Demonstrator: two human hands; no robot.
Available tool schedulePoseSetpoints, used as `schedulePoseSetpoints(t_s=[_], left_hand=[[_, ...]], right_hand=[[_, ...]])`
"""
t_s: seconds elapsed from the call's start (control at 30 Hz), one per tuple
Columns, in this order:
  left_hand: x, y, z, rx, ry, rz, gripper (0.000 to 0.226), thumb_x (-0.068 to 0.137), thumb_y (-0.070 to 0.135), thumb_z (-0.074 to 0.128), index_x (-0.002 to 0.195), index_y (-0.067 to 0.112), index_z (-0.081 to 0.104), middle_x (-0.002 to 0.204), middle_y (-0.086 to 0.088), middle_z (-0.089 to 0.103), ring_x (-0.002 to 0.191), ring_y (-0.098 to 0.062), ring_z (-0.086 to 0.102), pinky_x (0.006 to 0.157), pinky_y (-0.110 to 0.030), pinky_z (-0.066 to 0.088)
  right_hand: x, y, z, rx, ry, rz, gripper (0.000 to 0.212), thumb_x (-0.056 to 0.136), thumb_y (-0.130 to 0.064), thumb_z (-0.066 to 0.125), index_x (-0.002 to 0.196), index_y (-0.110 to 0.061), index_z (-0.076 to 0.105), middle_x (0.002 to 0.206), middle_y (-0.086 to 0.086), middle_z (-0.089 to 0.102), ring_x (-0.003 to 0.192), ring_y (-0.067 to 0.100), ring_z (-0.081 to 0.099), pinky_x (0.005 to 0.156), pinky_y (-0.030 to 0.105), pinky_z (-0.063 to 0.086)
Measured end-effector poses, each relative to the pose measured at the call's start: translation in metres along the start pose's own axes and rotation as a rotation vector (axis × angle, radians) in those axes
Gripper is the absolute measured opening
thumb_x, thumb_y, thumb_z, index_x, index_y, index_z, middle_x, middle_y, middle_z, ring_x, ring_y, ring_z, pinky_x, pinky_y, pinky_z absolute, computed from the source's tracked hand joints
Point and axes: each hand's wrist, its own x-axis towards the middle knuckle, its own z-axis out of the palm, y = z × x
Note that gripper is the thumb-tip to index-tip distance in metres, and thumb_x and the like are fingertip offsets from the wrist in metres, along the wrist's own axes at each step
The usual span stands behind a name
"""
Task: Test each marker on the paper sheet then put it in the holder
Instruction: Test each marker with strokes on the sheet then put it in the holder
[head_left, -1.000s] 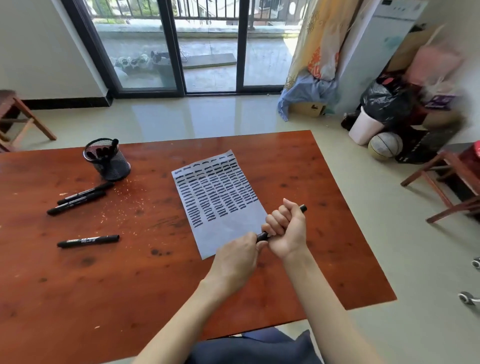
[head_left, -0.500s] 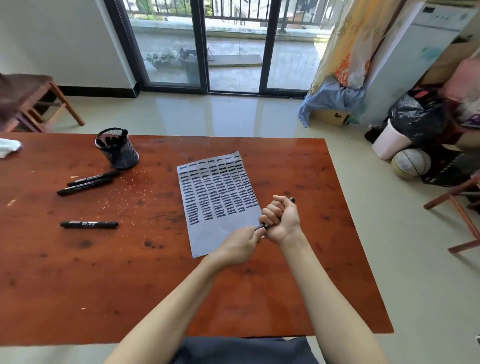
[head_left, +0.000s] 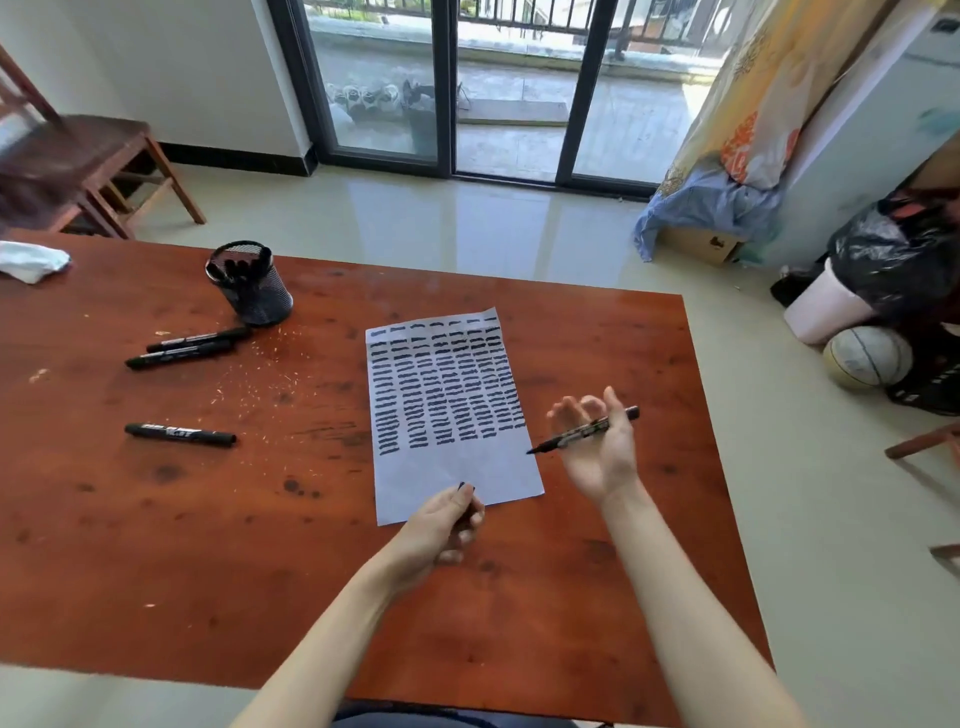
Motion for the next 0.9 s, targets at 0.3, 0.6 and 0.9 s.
schedulePoseSetpoints(t_s=[0.3, 0.6, 0.9], left_hand=[[0.052, -0.027, 0.012, 0.681, 0.311, 0.389, 0.047, 0.074, 0.051, 0.056, 0.047, 0.015, 0.045, 0.042, 0.003, 0.034, 0.043, -0.009, 0.031, 0.05, -0.028, 0.028], [0.098, -0.061, 0.018, 1.237, 0.561, 0.743, 0.044, 0.084, 0.036, 0.045, 0.12, 0.014, 0.06, 0.119, 0.002, 0.064, 0.117, -0.017, 0.054, 0.097, -0.034, 0.037], [0.11, -0.068, 0.021, 1.346, 0.529, 0.675, 0.047, 0.086, 0.032, 0.044, 0.127, 0.011, 0.054, 0.135, -0.001, 0.052, 0.129, -0.018, 0.044, 0.106, -0.038, 0.029]], right_hand=[[0.008, 0.055, -0.035, -0.392, 0.039, 0.003, 0.046, 0.096, -0.046, 0.034, 0.103, -0.015, 0.066, 0.077, 0.002, 0.071, 0.067, 0.011, 0.062, 0.066, 0.02, 0.049], [0.014, 0.057, -0.059, -0.112, -0.114, 0.044, 0.035, 0.09, -0.023, 0.039, 0.116, -0.01, 0.058, 0.101, 0.012, 0.069, 0.093, 0.02, 0.064, 0.092, 0.038, 0.05], [0.016, 0.057, -0.063, -0.188, -0.185, 0.012, 0.061, 0.061, -0.038, 0.078, 0.115, -0.011, 0.064, 0.111, 0.016, 0.066, 0.099, 0.024, 0.063, 0.094, 0.041, 0.049]])
